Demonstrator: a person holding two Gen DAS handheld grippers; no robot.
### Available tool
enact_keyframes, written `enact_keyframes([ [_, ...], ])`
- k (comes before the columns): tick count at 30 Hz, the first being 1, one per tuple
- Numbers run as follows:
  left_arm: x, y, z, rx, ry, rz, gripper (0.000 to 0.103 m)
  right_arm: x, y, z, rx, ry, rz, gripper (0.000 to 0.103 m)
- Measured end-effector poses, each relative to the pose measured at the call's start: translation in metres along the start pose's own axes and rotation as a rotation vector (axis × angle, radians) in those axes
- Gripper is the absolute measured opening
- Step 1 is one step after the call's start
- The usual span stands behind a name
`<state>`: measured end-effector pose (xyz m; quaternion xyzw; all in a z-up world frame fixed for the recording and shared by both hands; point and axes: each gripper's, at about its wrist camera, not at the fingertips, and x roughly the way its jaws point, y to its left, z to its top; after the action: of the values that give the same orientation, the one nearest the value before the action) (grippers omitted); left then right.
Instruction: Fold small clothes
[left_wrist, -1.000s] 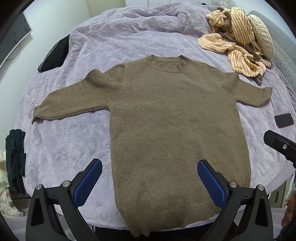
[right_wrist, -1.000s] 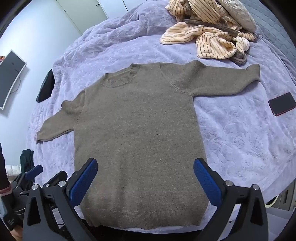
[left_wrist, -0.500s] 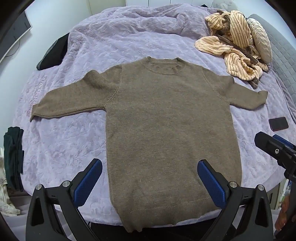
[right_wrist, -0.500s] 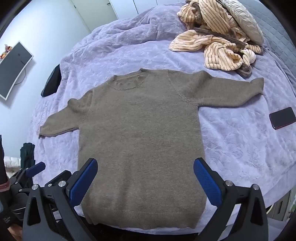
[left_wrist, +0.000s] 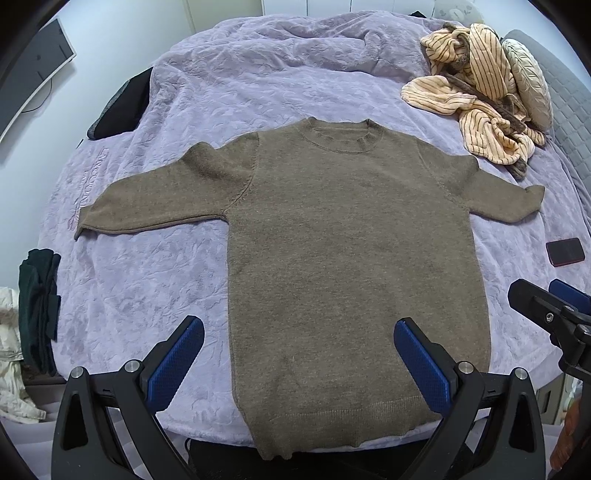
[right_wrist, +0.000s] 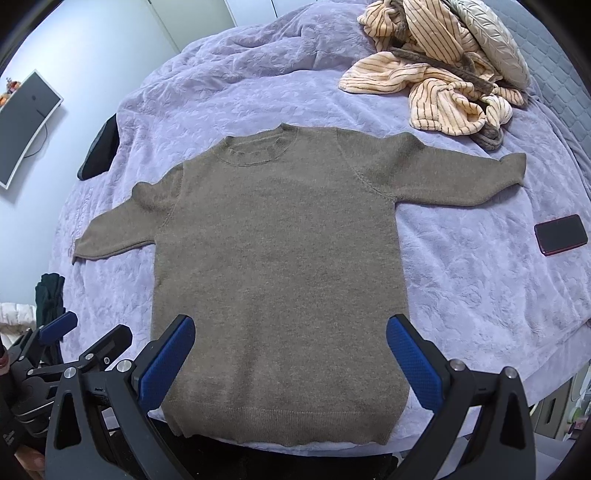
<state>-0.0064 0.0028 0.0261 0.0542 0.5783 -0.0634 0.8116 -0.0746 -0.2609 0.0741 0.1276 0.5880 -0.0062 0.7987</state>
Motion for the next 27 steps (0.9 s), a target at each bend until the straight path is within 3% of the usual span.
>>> enact_keyframes([
  [27,-0.0030,0.0018,-0.0071,0.001,0.001,0.002,0.103,-0.0006,0.0042,-0.0078,0.003,0.012,-0.002,0.103],
])
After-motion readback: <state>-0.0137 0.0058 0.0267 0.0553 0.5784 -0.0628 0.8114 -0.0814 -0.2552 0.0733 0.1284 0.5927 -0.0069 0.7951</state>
